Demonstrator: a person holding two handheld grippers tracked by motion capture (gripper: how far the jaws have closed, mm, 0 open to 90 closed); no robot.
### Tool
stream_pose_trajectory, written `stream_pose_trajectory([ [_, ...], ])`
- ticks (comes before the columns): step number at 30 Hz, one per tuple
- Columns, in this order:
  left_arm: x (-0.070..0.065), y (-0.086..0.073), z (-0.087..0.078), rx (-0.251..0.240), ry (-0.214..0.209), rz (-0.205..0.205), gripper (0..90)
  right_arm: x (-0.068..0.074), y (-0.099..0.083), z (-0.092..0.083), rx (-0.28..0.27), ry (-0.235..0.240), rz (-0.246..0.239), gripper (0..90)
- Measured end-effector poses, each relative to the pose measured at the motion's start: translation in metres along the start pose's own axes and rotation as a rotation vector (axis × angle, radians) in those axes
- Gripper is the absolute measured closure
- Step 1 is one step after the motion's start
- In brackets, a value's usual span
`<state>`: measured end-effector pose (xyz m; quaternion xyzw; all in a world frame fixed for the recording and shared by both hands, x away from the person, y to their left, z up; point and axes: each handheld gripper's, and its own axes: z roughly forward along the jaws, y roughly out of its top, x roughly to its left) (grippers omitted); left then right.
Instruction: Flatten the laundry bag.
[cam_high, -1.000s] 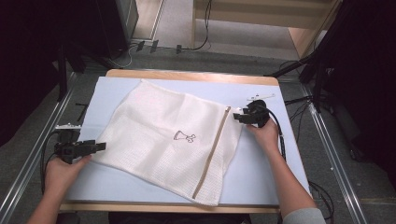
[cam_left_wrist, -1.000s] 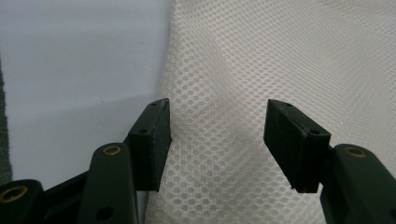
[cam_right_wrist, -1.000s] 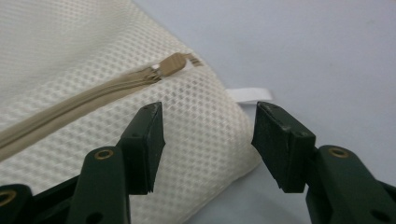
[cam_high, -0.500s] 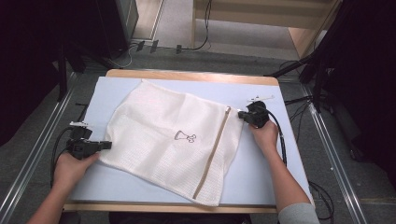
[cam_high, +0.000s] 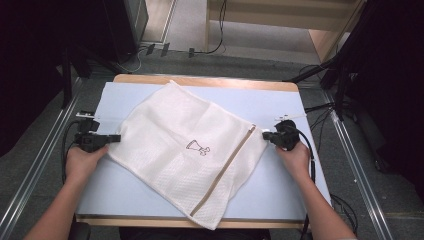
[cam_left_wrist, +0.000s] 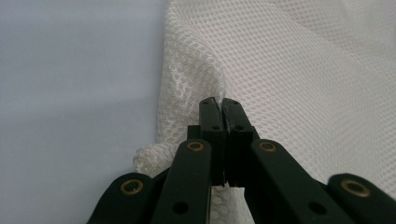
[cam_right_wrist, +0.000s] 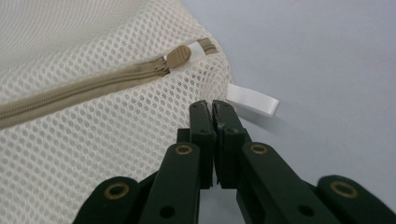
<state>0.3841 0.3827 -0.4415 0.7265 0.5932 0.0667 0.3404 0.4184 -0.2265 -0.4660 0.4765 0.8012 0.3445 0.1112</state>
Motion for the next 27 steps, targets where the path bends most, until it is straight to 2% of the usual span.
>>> stream_pose_trajectory([
  [3,0.0,0.012,0.007,-0.01,0.006,0.009,90.0,0.006,-0.014,-0.009,0.003,0.013,-0.011,89.9],
  [9,0.001,0.028,0.015,-0.041,-0.018,-0.005,89.3,0.019,-0.037,-0.026,0.0,0.054,-0.017,89.5],
  [14,-0.003,0.038,0.025,-0.046,-0.015,0.006,89.1,0.034,-0.049,-0.036,0.023,0.069,-0.073,89.5],
  [15,-0.004,0.041,0.028,-0.035,-0.016,0.008,89.1,0.037,-0.051,-0.038,0.028,0.076,-0.078,89.6],
  [18,-0.008,0.047,0.034,-0.045,-0.031,0.013,88.9,0.046,-0.058,-0.043,0.045,0.131,-0.081,89.6],
  [21,-0.009,0.049,0.035,-0.051,-0.03,0.017,87.5,0.055,-0.063,-0.048,0.052,0.144,-0.122,87.6],
  [23,-0.007,0.049,0.032,-0.056,-0.025,0.018,83.3,0.054,-0.062,-0.053,0.025,0.142,-0.123,81.4],
  [27,-0.007,0.048,0.021,-0.073,-0.01,0.015,64.2,0.042,-0.056,-0.063,-0.085,0.117,-0.084,63.8],
])
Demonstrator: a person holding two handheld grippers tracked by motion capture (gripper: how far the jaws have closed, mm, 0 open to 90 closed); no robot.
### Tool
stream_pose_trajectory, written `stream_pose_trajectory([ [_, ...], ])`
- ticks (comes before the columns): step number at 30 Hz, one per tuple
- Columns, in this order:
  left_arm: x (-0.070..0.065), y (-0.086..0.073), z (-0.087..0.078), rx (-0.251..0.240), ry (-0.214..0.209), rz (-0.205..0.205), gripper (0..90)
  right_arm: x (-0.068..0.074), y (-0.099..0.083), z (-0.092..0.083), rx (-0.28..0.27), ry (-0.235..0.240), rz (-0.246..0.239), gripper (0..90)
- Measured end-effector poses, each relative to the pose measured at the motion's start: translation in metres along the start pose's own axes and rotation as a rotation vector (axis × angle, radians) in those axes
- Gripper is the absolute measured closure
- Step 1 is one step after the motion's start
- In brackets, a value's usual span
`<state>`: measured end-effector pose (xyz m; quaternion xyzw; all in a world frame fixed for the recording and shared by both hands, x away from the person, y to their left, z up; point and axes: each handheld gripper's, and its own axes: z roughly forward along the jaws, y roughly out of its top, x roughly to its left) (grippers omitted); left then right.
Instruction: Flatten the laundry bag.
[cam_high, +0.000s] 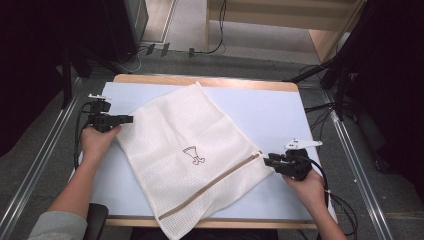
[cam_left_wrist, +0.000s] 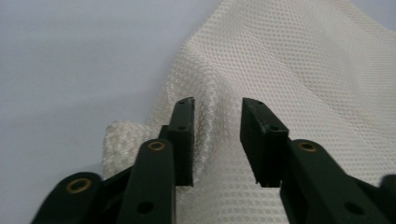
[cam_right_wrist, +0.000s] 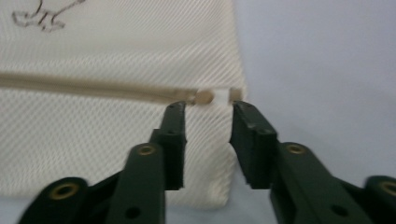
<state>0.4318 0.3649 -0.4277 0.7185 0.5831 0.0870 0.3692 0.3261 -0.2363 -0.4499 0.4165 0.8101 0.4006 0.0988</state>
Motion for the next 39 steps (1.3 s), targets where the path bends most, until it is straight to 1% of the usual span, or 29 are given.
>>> stream_pose_trajectory([
  [1,0.0,0.0,-0.002,-0.003,0.002,-0.004,61.3,-0.003,0.003,0.0,-0.015,-0.009,0.013,63.7],
  [2,-0.001,-0.002,-0.006,-0.01,0.007,-0.013,58.8,-0.005,0.006,0.001,-0.02,-0.005,0.023,63.7],
  [3,-0.002,-0.002,-0.009,-0.005,0.006,-0.011,57.1,-0.006,0.01,0.004,-0.027,-0.01,0.025,63.4],
  [5,-0.007,-0.005,-0.017,-0.009,0.033,0.016,54.6,-0.006,0.017,0.01,-0.032,-0.004,0.017,62.3],
  [6,-0.009,-0.007,-0.021,-0.009,0.035,0.021,53.7,-0.006,0.022,0.013,-0.031,-0.003,0.009,61.1],
  [8,-0.012,-0.012,-0.029,-0.009,0.029,0.015,51.4,-0.006,0.03,0.022,-0.031,0.004,0.001,59.8],
  [9,-0.012,-0.012,-0.029,-0.009,0.029,0.015,50.1,-0.007,0.034,0.026,-0.026,0.006,-0.002,59.6],
  [10,-0.014,-0.018,-0.038,-0.03,0.029,-0.004,48.6,-0.007,0.038,0.03,-0.026,0.01,0.0,58.8],
  [11,-0.016,-0.022,-0.042,-0.039,0.025,-0.008,48.4,-0.008,0.042,0.035,-0.02,0.013,-0.005,58.1],
  [13,-0.018,-0.025,-0.046,-0.034,0.026,-0.005,48.1,-0.009,0.049,0.046,-0.01,0.009,-0.016,56.9],
  [14,-0.021,-0.034,-0.051,-0.018,0.038,-0.006,47.7,-0.009,0.053,0.051,-0.004,0.006,-0.019,56.8],
  [17,-0.027,-0.05,-0.056,0.007,0.037,-0.018,47.5,-0.01,0.062,0.064,-0.01,0.006,-0.037,56.6],
  [18,-0.029,-0.055,-0.057,0.018,0.042,-0.016,47.6,-0.011,0.066,0.068,-0.005,0.012,-0.033,56.6],
  [20,-0.033,-0.065,-0.058,0.036,0.041,-0.016,47.7,-0.013,0.071,0.074,-0.013,0.015,-0.03,56.6],
  [21,-0.033,-0.065,-0.058,0.036,0.041,-0.016,47.7,-0.013,0.071,0.074,-0.013,0.015,-0.03,56.6],
  [22,-0.035,-0.07,-0.059,0.043,0.035,-0.023,47.7,-0.013,0.073,0.076,-0.019,0.021,-0.029,56.8],
  [23,-0.037,-0.074,-0.06,0.051,0.033,-0.026,47.7,-0.014,0.075,0.08,-0.002,0.027,-0.019,56.7],
  [24,-0.042,-0.083,-0.062,0.062,0.041,-0.036,48.4,-0.015,0.077,0.086,0.01,0.026,-0.025,56.6],
  [25,-0.045,-0.087,-0.063,0.065,0.044,-0.039,49.1,-0.016,0.077,0.089,0.017,0.027,-0.025,56.6],
  [27,-0.05,-0.094,-0.063,0.073,0.035,-0.047,49.2,-0.017,0.077,0.094,0.033,0.032,-0.022,56.4],
  [28,-0.053,-0.097,-0.062,0.084,0.025,-0.056,49.3,-0.017,0.077,0.096,0.036,0.027,-0.024,56.4],
  [29,-0.053,-0.097,-0.062,0.084,0.025,-0.056,49.2,-0.018,0.077,0.099,0.04,0.028,-0.026,56.4],
  [30,-0.057,-0.101,-0.058,0.088,0.011,-0.071,49.2,-0.018,0.076,0.1,0.042,0.025,-0.026,56.4],
  [33,-0.063,-0.102,-0.049,0.122,0.004,-0.064,49.4,-0.018,0.074,0.106,0.067,0.039,-0.027,58.1],
  [34,-0.064,-0.102,-0.045,0.135,-0.016,-0.066,49.4,-0.018,0.074,0.107,0.078,0.046,-0.029,58.9],
  [35,-0.067,-0.102,-0.04,0.147,-0.02,-0.068,49.8,-0.016,0.073,0.108,0.085,0.05,-0.032,59.1],
  [36,-0.071,-0.101,-0.037,0.144,0.005,-0.042,49.2,-0.015,0.073,0.109,0.093,0.045,-0.039,59.1],
  [38,-0.076,-0.1,-0.034,0.145,0.047,0.001,52.8,-0.013,0.073,0.11,0.094,0.035,-0.049,61.4],
  [39,-0.076,-0.1,-0.034,0.145,0.047,0.001,55.6,-0.011,0.073,0.11,0.096,0.024,-0.048,64.0],
])
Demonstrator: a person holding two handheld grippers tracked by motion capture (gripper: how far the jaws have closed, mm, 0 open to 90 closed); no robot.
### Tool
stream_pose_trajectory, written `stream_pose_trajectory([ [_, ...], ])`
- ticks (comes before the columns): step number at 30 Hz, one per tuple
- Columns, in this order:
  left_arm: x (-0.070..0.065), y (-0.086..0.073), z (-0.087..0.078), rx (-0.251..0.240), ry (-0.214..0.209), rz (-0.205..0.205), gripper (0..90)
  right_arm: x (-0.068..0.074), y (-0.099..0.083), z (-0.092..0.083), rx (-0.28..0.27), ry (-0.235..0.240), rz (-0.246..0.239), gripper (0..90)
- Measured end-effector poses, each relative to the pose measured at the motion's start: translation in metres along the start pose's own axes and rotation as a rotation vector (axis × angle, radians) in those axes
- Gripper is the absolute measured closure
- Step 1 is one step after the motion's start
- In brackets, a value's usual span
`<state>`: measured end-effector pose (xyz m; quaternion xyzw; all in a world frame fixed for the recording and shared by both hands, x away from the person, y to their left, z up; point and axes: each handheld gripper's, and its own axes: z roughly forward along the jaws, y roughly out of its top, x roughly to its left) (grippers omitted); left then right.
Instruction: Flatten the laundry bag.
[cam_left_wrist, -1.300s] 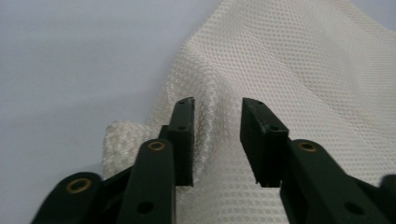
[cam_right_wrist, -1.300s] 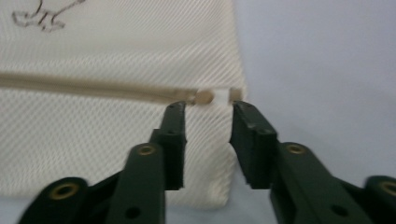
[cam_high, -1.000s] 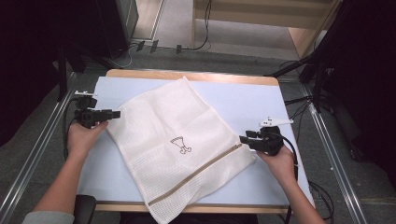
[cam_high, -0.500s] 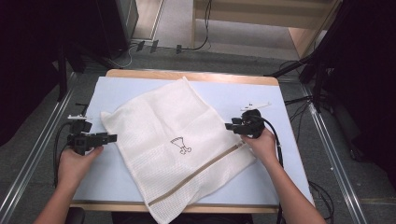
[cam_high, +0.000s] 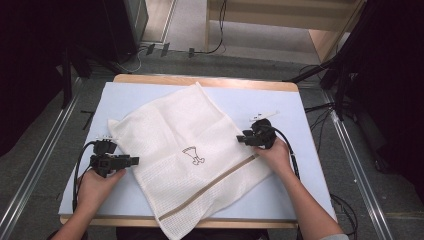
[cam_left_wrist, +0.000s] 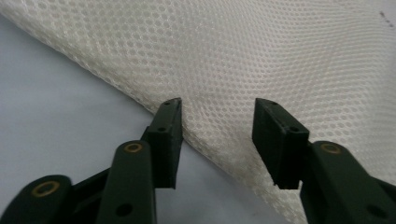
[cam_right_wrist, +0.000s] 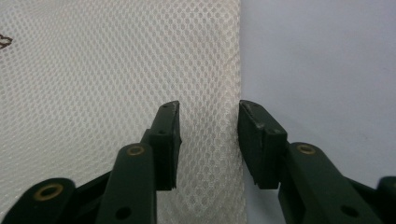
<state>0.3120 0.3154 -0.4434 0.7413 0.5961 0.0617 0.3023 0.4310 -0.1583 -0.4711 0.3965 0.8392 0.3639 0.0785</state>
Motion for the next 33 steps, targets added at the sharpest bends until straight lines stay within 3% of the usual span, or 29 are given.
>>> stream_pose_trajectory([
  [2,-0.002,0.001,0.002,-0.003,0.024,0.02,62.5,0.002,0.0,0.0,-0.002,-0.01,-0.006,69.5],
  [4,0.0,0.003,0.004,0.007,0.002,0.029,72.6,0.003,0.0,0.0,0.002,-0.002,0.014,75.9],
  [6,-0.002,0.006,0.006,0.02,0.008,0.071,80.8,0.003,-0.001,0.0,0.002,0.002,0.023,81.7],
  [9,0.002,0.014,0.007,0.017,-0.032,0.058,87.4,0.004,0.0,-0.002,0.009,0.006,0.028,86.2],
  [13,0.008,0.029,0.008,-0.019,-0.047,0.047,88.5,0.004,0.001,-0.01,-0.005,-0.008,0.024,86.4],
  [16,0.014,0.042,0.012,-0.032,-0.054,0.036,88.7,0.001,-0.002,-0.017,-0.004,-0.002,0.055,86.4],
  [19,0.018,0.056,0.018,-0.051,-0.066,0.051,88.6,0.001,-0.008,-0.022,-0.019,-0.006,0.057,86.3],
  [27,0.025,0.092,0.041,-0.048,-0.088,0.061,88.6,0.008,-0.022,-0.033,-0.016,-0.034,0.05,85.9],
  [33,0.024,0.116,0.054,-0.058,-0.11,0.074,88.8,0.012,-0.034,-0.041,-0.013,-0.037,0.055,85.9],
])
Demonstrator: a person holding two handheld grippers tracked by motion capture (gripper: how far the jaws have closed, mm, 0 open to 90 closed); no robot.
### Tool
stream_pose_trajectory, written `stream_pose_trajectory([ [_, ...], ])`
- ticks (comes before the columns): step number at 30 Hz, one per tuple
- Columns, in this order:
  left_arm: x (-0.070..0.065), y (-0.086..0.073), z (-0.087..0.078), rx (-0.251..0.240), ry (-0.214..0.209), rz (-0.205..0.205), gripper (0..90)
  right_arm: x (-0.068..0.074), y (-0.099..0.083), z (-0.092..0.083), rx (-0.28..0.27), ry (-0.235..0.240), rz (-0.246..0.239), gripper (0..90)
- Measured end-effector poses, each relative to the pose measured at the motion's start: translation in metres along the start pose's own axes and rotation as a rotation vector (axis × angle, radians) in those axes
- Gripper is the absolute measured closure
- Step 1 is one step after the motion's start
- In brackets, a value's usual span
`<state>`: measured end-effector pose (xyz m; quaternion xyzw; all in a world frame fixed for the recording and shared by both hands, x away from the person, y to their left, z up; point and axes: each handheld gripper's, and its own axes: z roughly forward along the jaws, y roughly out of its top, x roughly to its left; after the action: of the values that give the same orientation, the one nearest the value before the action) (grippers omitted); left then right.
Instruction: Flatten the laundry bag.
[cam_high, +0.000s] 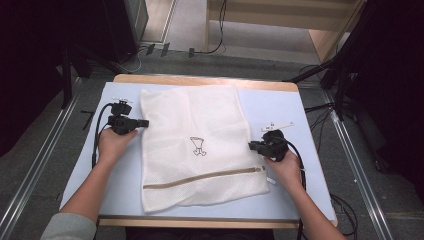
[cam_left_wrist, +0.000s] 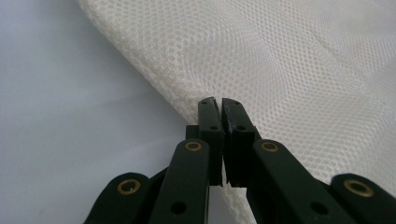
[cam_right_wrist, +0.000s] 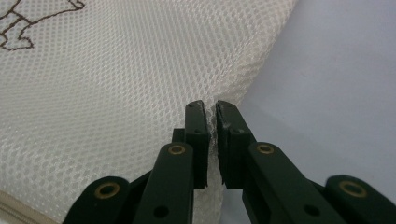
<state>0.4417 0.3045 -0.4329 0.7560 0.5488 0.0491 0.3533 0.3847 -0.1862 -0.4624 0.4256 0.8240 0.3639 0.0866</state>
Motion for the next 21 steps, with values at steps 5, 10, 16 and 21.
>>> stream_pose_trajectory([
  [5,0.001,0.015,0.014,0.016,-0.012,0.016,88.9,0.004,-0.01,-0.006,0.001,0.006,0.019,86.7],
  [10,0.002,0.028,0.022,0.002,-0.009,0.033,88.9,0.01,-0.016,-0.005,0.018,0.016,0.036,87.4],
  [16,0.01,0.042,0.03,-0.003,0.007,0.039,88.9,0.01,-0.009,0.006,0.003,-0.009,0.033,87.4],
  [21,0.02,0.047,0.032,-0.045,0.013,0.009,87.0,0.007,-0.001,0.016,-0.023,-0.026,0.06,87.1],
])
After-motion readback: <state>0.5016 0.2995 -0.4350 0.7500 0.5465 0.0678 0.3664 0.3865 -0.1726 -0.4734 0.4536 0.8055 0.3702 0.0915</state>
